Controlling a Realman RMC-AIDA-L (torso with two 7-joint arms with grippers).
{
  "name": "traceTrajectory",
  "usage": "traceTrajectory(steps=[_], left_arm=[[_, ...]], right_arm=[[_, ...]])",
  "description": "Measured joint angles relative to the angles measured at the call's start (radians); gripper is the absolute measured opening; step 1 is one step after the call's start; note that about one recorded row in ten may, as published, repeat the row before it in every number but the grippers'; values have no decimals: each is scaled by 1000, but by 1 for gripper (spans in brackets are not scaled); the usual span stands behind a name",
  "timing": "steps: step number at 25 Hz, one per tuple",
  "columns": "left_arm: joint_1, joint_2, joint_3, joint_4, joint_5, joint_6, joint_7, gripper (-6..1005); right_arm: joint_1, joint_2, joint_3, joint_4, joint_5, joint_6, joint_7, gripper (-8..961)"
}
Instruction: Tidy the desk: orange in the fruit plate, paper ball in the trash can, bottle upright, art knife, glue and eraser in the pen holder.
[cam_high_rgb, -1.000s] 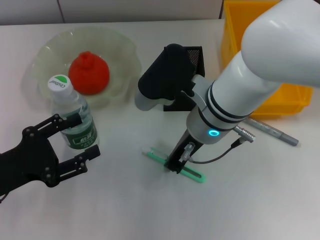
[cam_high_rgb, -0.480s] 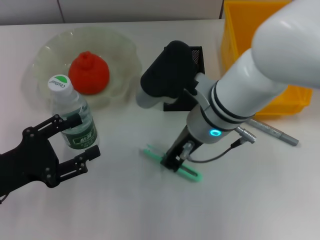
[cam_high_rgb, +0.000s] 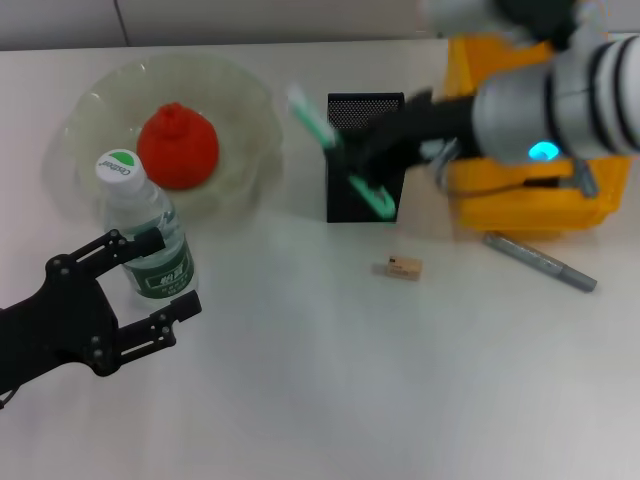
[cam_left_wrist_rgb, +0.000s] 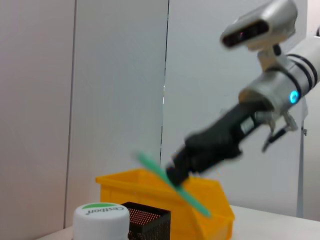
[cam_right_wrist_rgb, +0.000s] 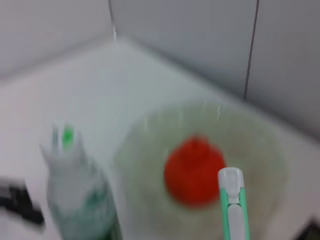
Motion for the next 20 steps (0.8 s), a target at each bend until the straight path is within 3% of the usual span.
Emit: traceTrajectory(steps=[3, 8, 13, 14, 15, 18, 19, 20], left_arm=[[0, 0, 0, -1, 0, 0, 1, 785], [0, 0, 0, -3, 0, 0, 5, 785], [-1, 0, 0, -3, 0, 0, 5, 785], [-2, 0, 0, -4, 0, 0, 6, 785], [-2, 0, 0, -4, 0, 0, 6, 785], [-4, 0, 0, -4, 0, 0, 6, 785], [-5, 0, 0, -5, 0, 0, 6, 785], [-5, 0, 0, -5, 0, 0, 6, 785]], right_arm=[[-19, 0, 22, 5, 72, 30, -61, 164], [-75, -3, 70, 115, 400, 183, -399, 165], [-86, -3, 69, 311, 733, 291, -809, 165], [-70, -3, 70, 418, 891, 299, -986, 165], [-70, -3, 70, 418, 891, 299, -986, 165], [-36, -5, 69, 574, 1096, 281, -1205, 165], [-4, -7, 69, 684, 1223, 245, -1342, 165], [-4, -7, 69, 684, 1223, 245, -1342, 165]])
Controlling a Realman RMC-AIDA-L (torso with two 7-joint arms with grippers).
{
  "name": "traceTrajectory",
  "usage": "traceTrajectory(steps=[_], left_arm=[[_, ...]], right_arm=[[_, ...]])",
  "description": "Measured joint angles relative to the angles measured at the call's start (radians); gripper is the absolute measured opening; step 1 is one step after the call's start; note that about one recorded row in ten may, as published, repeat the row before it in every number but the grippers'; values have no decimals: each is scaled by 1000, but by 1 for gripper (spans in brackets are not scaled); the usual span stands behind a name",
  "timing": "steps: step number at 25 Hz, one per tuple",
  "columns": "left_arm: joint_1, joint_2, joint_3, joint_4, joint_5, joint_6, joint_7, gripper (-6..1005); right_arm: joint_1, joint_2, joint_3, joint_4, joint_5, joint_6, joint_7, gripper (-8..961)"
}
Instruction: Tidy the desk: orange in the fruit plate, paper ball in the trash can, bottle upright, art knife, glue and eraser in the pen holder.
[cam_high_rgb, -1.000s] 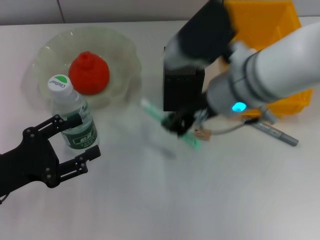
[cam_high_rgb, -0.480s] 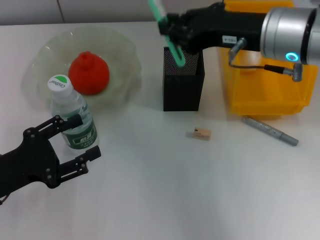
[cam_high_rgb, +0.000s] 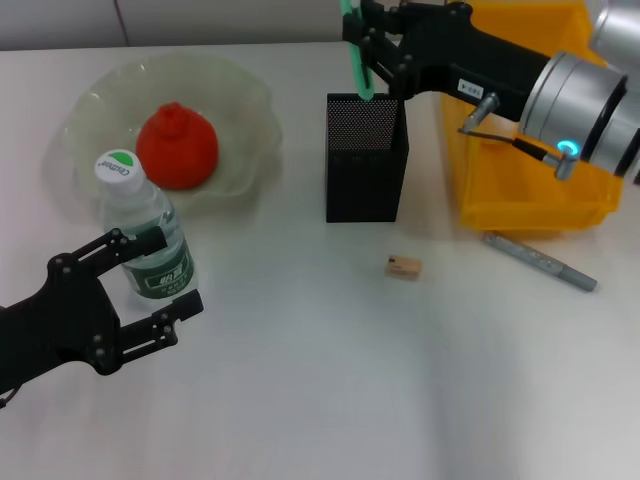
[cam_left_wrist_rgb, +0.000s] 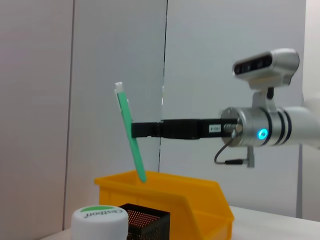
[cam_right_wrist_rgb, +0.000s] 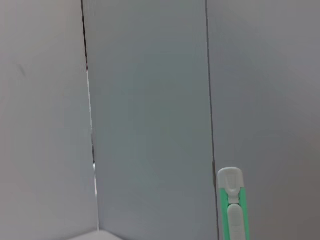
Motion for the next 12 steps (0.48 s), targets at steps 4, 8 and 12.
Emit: traceTrajectory(steps=[4, 8, 12], left_arm=[[0, 0, 1, 0, 0, 0, 0, 785], [0, 0, 4, 0, 0, 0, 0, 785], [1, 0, 5, 0, 0, 0, 1, 785]], right_arm=[[68, 0, 2, 180, 118, -46, -144, 166], [127, 0, 2, 309, 146, -56, -185, 166], [130, 4, 3, 338, 148, -58, -221, 166]])
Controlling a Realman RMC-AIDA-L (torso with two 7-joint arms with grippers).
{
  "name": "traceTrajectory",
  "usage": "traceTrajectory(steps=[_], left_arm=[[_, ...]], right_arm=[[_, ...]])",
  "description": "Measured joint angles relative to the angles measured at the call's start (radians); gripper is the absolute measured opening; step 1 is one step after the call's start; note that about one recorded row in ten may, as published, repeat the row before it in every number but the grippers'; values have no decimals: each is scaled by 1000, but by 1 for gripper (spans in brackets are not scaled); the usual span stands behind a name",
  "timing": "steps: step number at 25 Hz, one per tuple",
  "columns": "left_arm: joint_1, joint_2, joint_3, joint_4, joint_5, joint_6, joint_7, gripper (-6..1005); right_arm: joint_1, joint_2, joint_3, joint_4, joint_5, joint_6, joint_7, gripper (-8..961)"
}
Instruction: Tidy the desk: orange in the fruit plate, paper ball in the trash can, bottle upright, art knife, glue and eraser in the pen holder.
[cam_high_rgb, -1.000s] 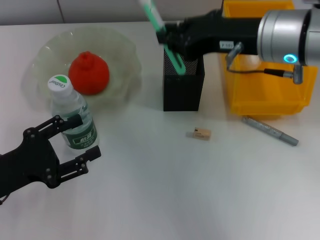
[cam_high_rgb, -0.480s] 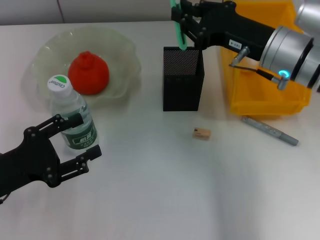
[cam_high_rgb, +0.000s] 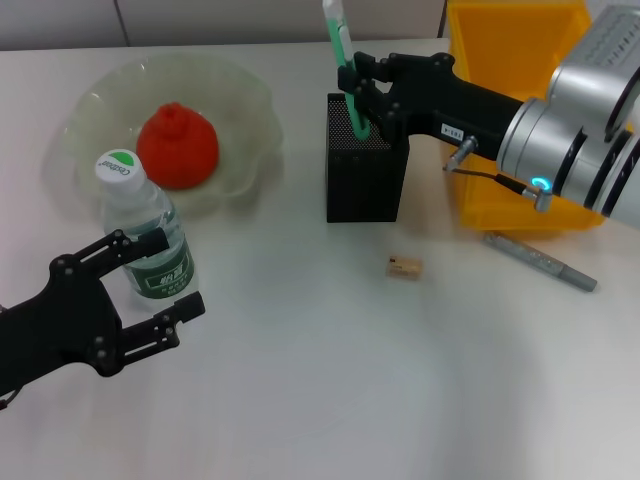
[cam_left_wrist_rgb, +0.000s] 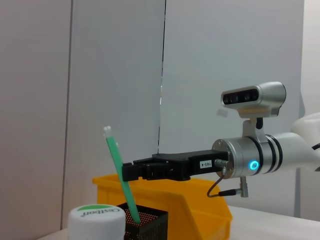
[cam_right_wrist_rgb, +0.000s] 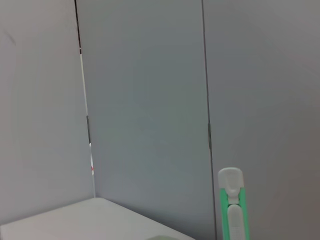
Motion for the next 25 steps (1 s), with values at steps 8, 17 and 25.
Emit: traceTrajectory(steps=[8, 17, 25], left_arm=[[1, -1, -1, 0, 0, 0, 2, 785], [1, -1, 1, 1, 0, 0, -2, 785], [-2, 0, 0, 5, 0, 1, -7, 785]], right_arm=[[-22, -3, 1, -7, 2, -37, 1, 269], [-240, -45, 103, -630, -558, -190, 786, 464], [-166, -9, 183, -967, -1205, -482, 1254, 630]])
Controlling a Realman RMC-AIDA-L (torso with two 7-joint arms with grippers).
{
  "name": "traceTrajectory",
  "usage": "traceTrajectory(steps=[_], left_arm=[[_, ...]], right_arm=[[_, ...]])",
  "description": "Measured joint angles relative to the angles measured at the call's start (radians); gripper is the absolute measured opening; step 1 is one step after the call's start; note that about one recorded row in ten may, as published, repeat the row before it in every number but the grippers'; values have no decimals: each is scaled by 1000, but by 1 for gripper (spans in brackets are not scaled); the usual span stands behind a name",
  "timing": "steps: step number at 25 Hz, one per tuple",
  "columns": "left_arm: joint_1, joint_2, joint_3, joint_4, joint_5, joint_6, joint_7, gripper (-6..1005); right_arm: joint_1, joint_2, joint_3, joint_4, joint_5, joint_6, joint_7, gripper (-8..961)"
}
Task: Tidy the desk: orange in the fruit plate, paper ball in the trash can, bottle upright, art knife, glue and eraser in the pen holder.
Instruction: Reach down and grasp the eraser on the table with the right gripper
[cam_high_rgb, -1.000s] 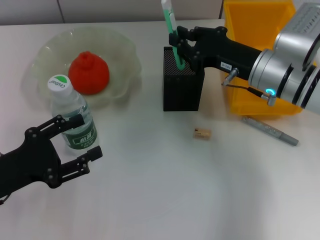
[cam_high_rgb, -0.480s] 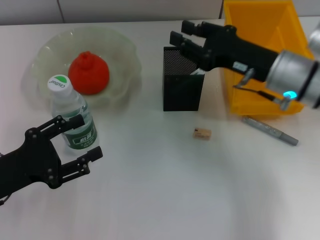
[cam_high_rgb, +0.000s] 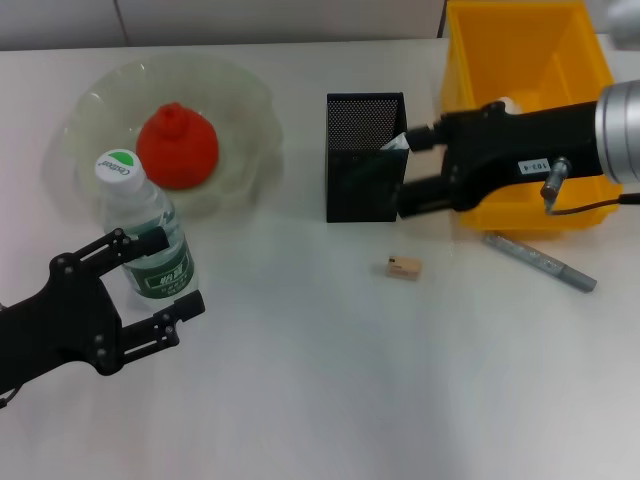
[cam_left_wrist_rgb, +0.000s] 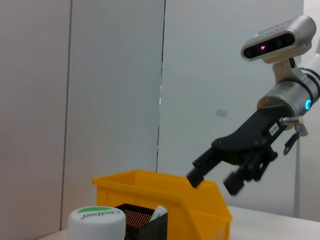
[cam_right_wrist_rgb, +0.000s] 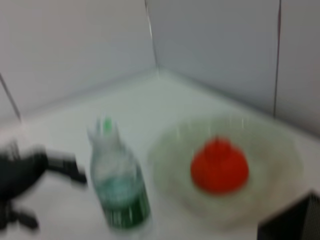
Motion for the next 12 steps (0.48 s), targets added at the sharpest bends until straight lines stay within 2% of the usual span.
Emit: traceTrajectory(steps=[2, 6, 7, 11, 12], left_arm=[[-1, 0, 0, 1, 0, 0, 0, 785], [-2, 0, -1, 1, 0, 1, 0, 785], [-2, 0, -1, 1, 0, 1, 0, 785], [-2, 0, -2, 0, 0, 1, 0, 785], [-2, 0, -5, 0, 0, 1, 0, 785]], right_arm=[[83, -2, -2, -13, -159, -120, 76, 671], [141, 1, -24, -5, -279, -172, 145, 790], [164, 1, -61, 7, -344, -174, 181, 820], [191, 3, -103, 49, -389, -169, 198, 802], [212, 4, -110, 93, -392, -164, 200, 798]])
